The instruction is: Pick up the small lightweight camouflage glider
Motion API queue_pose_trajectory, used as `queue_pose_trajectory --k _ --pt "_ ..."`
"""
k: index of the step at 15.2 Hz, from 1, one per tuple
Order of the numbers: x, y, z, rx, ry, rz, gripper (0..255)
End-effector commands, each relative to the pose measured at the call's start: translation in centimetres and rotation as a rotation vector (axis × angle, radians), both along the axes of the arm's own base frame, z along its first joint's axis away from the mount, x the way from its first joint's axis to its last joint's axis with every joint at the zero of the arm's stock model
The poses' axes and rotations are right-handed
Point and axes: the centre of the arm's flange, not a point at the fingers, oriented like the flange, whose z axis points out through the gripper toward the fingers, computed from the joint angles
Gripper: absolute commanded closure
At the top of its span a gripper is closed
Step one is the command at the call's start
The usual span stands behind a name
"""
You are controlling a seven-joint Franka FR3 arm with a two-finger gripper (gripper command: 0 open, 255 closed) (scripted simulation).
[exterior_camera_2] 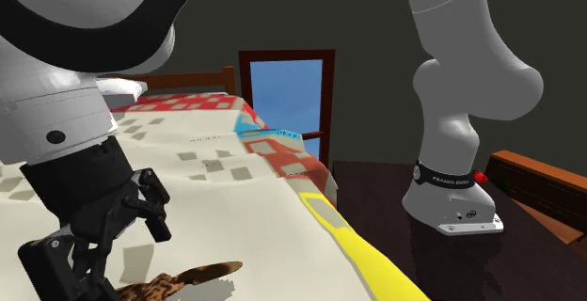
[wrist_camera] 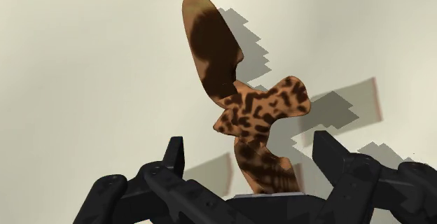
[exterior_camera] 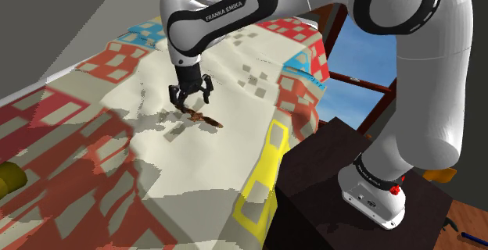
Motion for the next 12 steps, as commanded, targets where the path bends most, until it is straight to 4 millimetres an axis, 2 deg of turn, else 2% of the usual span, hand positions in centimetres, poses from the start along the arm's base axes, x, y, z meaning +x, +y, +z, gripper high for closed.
queue_pose_trajectory --k 1,4,6,7,12 --pt "0.1 0.1 -1.1 0.000 0.000 0.000 0" --pt "0.1 0.1 -2.7 0.000 0.000 0.000 0" --pt "0.1 0.1 -3.0 0.000 0.000 0.000 0" --pt "0.1 0.1 -2.9 0.000 0.000 0.000 255" --pt "0.1 0.0 -2.9 0.000 0.000 0.000 255"
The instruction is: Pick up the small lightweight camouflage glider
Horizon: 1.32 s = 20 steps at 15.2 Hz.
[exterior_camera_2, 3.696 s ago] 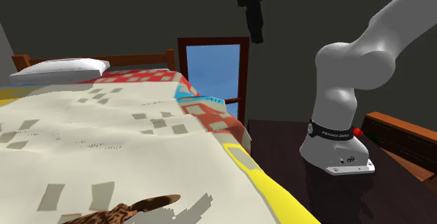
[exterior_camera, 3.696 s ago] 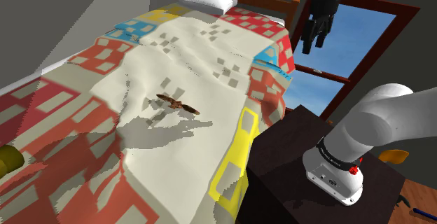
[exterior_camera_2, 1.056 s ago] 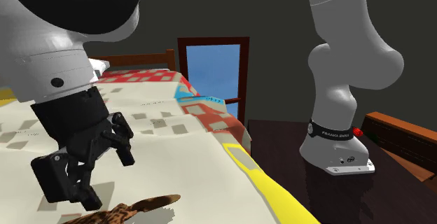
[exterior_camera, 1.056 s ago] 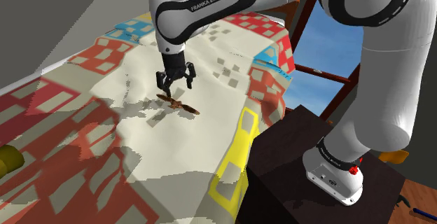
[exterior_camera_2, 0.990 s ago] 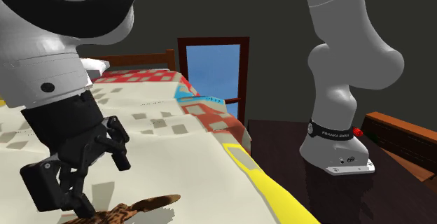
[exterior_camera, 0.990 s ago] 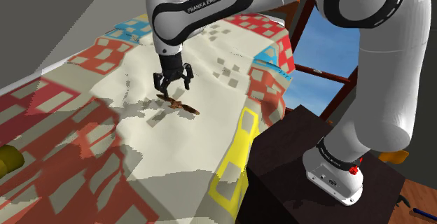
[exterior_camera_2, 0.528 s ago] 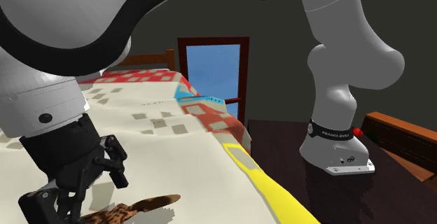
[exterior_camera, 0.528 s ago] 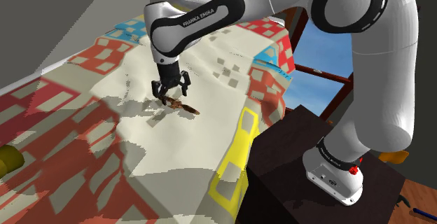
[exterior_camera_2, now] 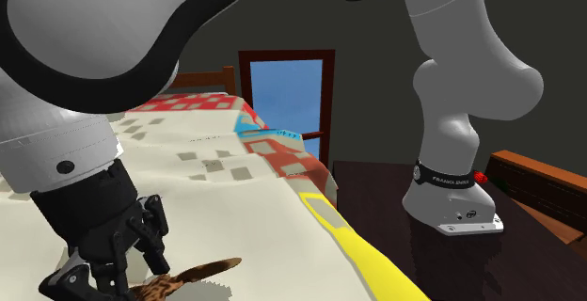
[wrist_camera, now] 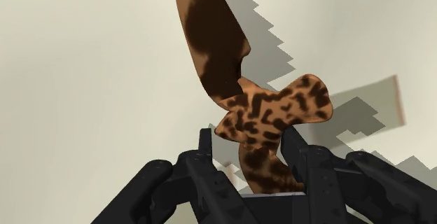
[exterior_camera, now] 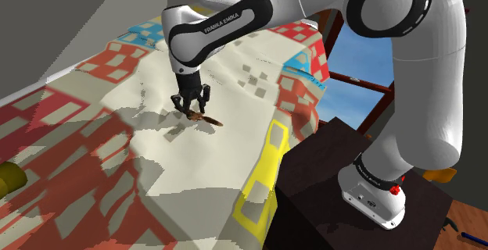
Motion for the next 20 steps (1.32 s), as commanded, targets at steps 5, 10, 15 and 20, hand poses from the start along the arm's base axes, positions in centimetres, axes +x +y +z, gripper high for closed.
queue_pose_trajectory --k 5,10,15,20 --pt "0.1 -0.1 0.3 -0.003 0.002 -0.002 255" --pt "0.1 -0.1 3.0 -0.003 0.002 -0.002 255" --pt "0.1 -0.1 5.6 -0.003 0.002 -0.002 255" --pt "0.1 -0.1 7.8 -0.003 0.002 -0.002 255"
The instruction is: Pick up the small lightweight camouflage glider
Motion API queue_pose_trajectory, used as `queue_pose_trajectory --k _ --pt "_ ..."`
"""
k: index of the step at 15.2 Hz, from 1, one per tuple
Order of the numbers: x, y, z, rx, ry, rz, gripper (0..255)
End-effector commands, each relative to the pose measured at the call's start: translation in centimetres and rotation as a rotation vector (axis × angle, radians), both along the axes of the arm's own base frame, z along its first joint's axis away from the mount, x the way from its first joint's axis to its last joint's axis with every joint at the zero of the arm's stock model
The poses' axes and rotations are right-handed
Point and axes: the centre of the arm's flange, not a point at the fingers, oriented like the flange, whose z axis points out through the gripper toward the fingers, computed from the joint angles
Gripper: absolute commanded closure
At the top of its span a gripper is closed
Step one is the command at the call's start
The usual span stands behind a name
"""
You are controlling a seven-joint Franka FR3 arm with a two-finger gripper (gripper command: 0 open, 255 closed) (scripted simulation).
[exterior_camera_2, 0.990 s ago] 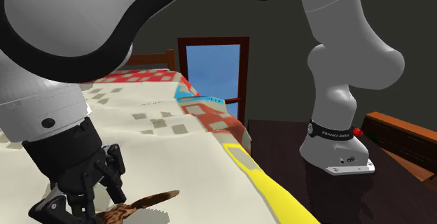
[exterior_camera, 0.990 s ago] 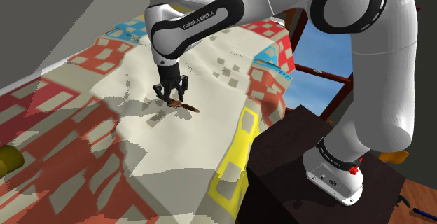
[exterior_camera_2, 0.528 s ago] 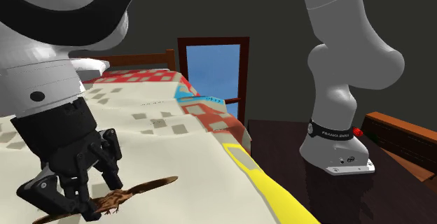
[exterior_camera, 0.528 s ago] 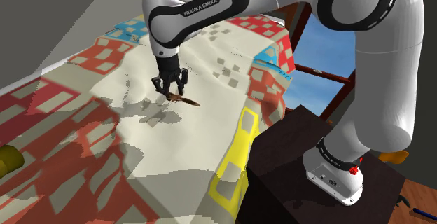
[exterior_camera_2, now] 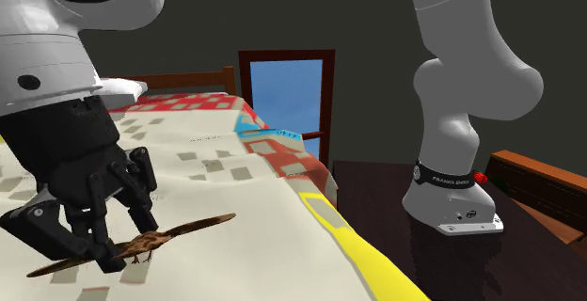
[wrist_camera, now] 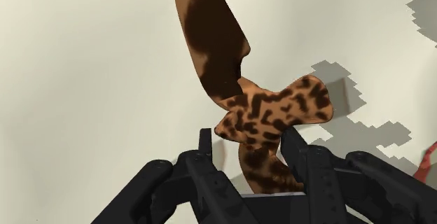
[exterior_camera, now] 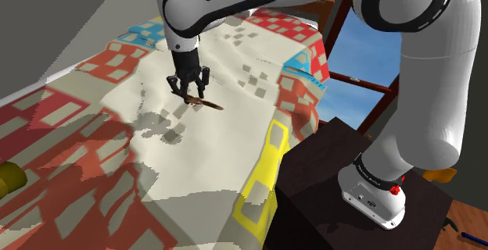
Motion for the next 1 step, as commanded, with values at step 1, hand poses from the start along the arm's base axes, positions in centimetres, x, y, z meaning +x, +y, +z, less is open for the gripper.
queue_pose_trajectory --k 1 --pt "-0.07 -0.03 0.40 0.000 0.000 0.000 255"
